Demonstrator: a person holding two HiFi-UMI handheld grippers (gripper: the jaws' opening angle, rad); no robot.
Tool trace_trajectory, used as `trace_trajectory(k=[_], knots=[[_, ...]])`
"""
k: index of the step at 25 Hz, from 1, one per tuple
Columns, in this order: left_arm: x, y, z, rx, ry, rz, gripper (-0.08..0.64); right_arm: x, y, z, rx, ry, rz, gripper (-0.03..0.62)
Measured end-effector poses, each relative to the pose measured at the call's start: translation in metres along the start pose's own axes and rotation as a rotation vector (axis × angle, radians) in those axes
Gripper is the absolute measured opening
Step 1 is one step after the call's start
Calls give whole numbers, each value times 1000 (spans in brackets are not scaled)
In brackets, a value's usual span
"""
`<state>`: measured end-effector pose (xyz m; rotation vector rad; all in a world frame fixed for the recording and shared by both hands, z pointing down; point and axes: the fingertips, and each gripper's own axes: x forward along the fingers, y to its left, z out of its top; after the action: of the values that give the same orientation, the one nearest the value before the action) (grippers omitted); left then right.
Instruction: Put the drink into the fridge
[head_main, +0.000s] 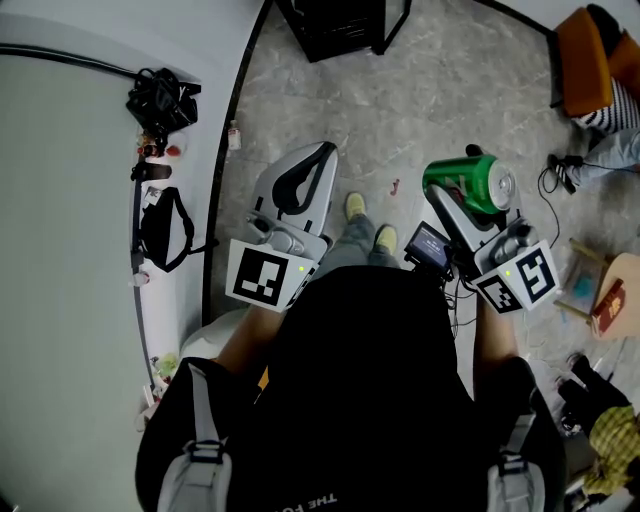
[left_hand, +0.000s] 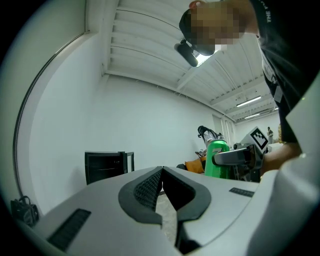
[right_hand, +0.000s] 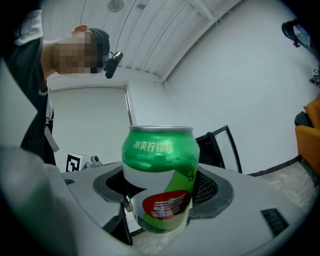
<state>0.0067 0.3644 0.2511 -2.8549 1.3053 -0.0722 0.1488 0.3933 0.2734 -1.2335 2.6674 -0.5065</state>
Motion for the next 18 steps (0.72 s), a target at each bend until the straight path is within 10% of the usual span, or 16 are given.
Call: trace_trajectory(k=[18], knots=[[19,66,1,60,8,-106,11,90,-3,9,-31,15,-7,341]])
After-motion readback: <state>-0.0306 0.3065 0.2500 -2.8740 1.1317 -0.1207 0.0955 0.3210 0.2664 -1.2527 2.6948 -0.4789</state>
